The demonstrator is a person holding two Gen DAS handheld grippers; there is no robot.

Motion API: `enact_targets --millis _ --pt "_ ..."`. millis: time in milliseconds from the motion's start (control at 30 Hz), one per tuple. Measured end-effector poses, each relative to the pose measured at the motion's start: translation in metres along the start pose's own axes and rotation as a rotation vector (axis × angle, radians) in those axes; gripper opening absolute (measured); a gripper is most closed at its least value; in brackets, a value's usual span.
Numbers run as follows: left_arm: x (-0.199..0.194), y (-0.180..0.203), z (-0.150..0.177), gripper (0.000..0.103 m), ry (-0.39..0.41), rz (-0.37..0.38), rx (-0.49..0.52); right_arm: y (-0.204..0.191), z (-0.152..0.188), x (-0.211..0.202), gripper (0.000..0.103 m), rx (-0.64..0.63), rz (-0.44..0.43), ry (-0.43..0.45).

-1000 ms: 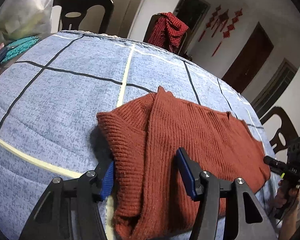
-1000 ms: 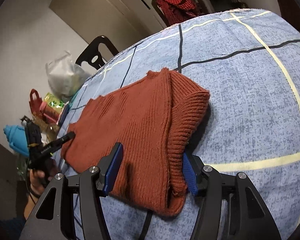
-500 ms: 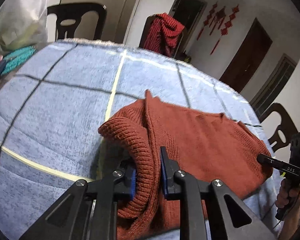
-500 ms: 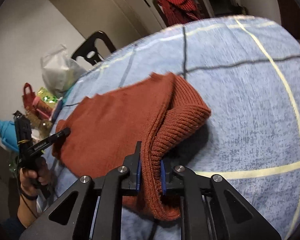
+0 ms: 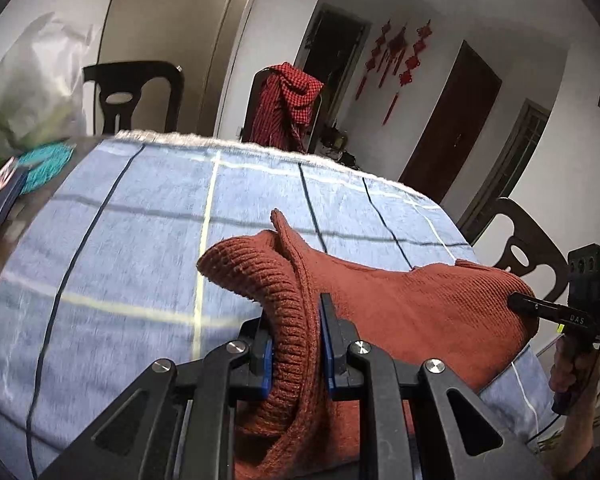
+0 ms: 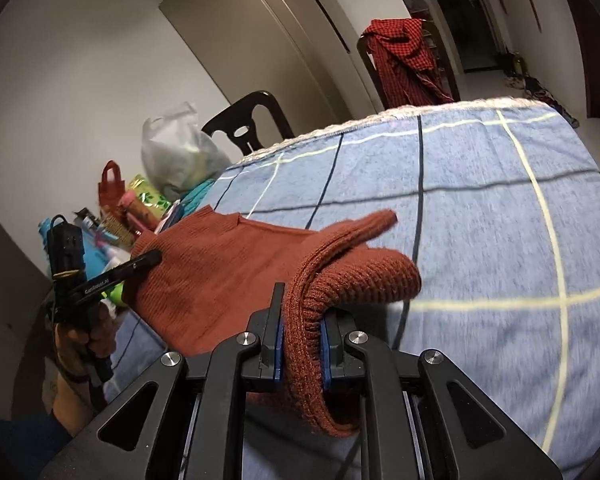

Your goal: Fold small clothes

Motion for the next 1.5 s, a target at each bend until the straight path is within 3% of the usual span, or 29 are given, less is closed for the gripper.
enact_targets --millis 133,267,367,467,633,833,933,1033,1200,1267,1333,1400,1500 --pt "-0.003 -0.013 0.037 0.021 -0.037 0.005 -0.036 0.014 0.032 -0.001 0.014 0.039 0.002 -0.052" --pt "0.021 -0.033 0.076 0.021 -0.134 -0.015 -0.096 0.033 0.068 0.024 0.014 0.082 0.038 -0.167" --pt "0.018 -0.043 0.091 0.026 -0.141 -0.028 -0.132 0.042 0.079 0.021 0.018 0.101 0.065 -0.166" --pt "-0.004 -0.044 0.093 0.026 -0.098 -0.033 -0.152 0.046 0.082 0.003 0.019 0.099 0.098 -0.118" --pt "-0.04 -0.039 0.083 0.026 -0.028 -0.11 -0.109 0.042 0.078 -0.032 0.019 0.063 0.193 -0.021" --pt "-0.049 0.001 0.07 0.026 -0.035 -0.088 0.009 -0.005 0.079 -0.038 0.019 -0.057 0.148 -0.017" --pt "-0.045 0.019 0.064 0.033 -0.025 -0.072 0.067 -0.016 0.077 -0.039 0.019 -0.108 0.141 -0.006" --pt "-0.022 0.029 0.062 0.035 -0.024 -0.049 0.081 -0.016 0.073 -0.023 0.019 -0.131 0.188 0.015" --pt "0.024 0.024 0.067 0.035 -0.08 -0.087 0.092 -0.001 0.07 0.017 0.019 -0.117 0.245 0.019" --pt "0.038 0.011 0.075 0.035 -0.121 -0.126 0.07 0.015 0.075 0.031 0.019 -0.071 0.269 -0.032" --pt "0.042 -0.003 0.083 0.035 -0.148 -0.139 0.036 0.026 0.081 0.038 0.016 -0.034 0.268 -0.07" --pt "0.037 -0.006 0.085 0.035 -0.137 -0.11 0.014 0.025 0.08 0.031 0.016 -0.041 0.268 -0.067" --pt "0.033 0.001 0.076 0.035 -0.117 -0.13 0.035 0.015 0.069 0.021 0.017 -0.06 0.264 -0.033"
Point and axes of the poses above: each gripper's, at about its wrist camera, not at the fingertips, and x roughly the way its jaws point, y to its right, z to its underside, the point moved 5 cm from there along x, roughly the way its jaws point, and after that the axes turned 9 degrees about z, right-handed, at the moved point
